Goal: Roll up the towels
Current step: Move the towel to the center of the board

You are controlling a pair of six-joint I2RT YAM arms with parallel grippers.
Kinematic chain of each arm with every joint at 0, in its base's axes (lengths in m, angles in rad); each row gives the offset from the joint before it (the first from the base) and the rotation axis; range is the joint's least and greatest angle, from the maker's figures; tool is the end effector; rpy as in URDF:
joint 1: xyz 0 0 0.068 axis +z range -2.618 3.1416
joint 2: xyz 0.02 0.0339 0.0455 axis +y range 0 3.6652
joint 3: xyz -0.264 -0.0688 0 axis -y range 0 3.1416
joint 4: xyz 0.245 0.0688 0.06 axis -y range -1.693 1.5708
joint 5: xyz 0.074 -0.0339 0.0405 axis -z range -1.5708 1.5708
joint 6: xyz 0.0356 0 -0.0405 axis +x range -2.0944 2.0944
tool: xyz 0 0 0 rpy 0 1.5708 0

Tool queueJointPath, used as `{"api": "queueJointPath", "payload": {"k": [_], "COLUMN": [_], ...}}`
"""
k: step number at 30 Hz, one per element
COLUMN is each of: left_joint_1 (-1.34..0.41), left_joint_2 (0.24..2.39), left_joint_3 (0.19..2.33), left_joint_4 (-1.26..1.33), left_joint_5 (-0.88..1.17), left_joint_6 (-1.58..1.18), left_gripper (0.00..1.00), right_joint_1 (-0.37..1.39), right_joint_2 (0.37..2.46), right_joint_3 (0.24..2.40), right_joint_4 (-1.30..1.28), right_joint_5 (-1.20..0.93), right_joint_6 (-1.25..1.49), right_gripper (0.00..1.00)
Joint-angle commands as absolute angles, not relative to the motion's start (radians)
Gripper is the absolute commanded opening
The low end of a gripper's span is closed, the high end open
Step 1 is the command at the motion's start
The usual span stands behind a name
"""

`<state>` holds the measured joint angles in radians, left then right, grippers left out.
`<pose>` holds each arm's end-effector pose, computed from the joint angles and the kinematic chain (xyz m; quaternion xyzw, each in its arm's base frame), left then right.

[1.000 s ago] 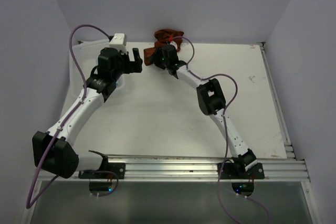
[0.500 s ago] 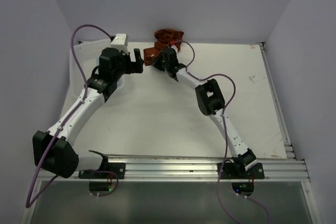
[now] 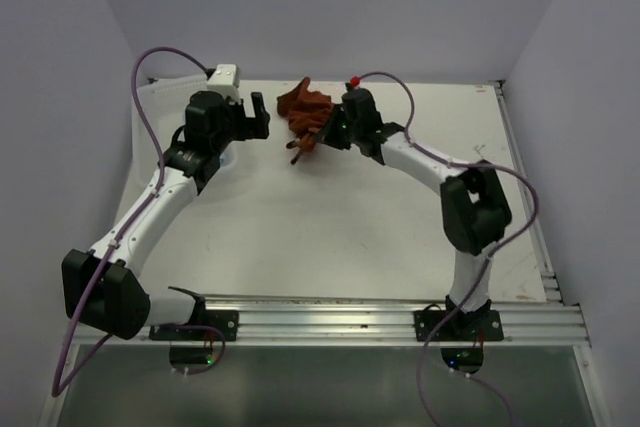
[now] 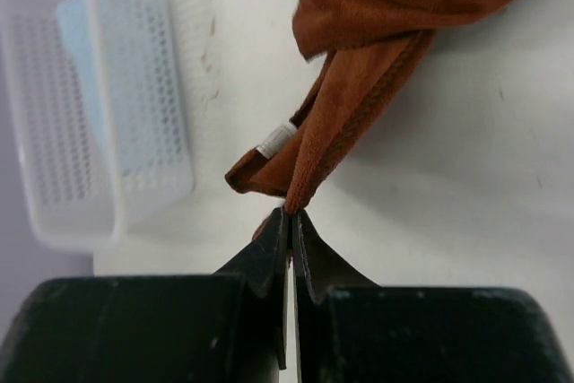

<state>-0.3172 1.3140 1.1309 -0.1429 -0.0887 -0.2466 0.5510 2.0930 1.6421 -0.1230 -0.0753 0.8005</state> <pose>0.2941 -0.0932 0.3482 0.0028 0.8121 -0.1274 0.5694 0.4163 0.2590 0.2301 0.0914 0.8731 0.3246 0.3521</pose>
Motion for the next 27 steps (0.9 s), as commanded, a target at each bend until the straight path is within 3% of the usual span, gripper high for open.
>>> {"api": "queueJointPath", "payload": {"k": [1,7,12,18,27], "left_joint_1": [-0.299,-0.316,-0.391,-0.472,-0.650], "left_joint_2": [1.282,1.299,1.365,1.404,1.405], "left_joint_3": [1.134,1.126,1.143,1.063,0.874], "left_joint_4": [-0.097,-0.074,-0.116,-0.105,-0.023], "left_joint_5": [-0.051,0.099,0.153,0.216,0.267], "left_joint_6": [-0.268,-0.334,-0.354,-0.408,-0.454], "left_gripper": [1.00,1.00,1.00,0.96,0.89], "right_joint_1": [0.554,0.555,0.552,0.551,0.534], "right_joint_2": [1.728,1.198,0.907,0.911,1.084], "right_joint_3": [1.299,0.860,0.684,0.653,0.693], "right_joint_4": [-0.189,-0.451,-0.607,-0.703,-0.572], "right_joint_5": [-0.144,-0.083,0.057,0.241,0.226], "right_joint_6": [0.759,0.710,0.710,0.698,0.664], "right_gripper": [0.00,0.00,0.00,0.00,0.00]}}
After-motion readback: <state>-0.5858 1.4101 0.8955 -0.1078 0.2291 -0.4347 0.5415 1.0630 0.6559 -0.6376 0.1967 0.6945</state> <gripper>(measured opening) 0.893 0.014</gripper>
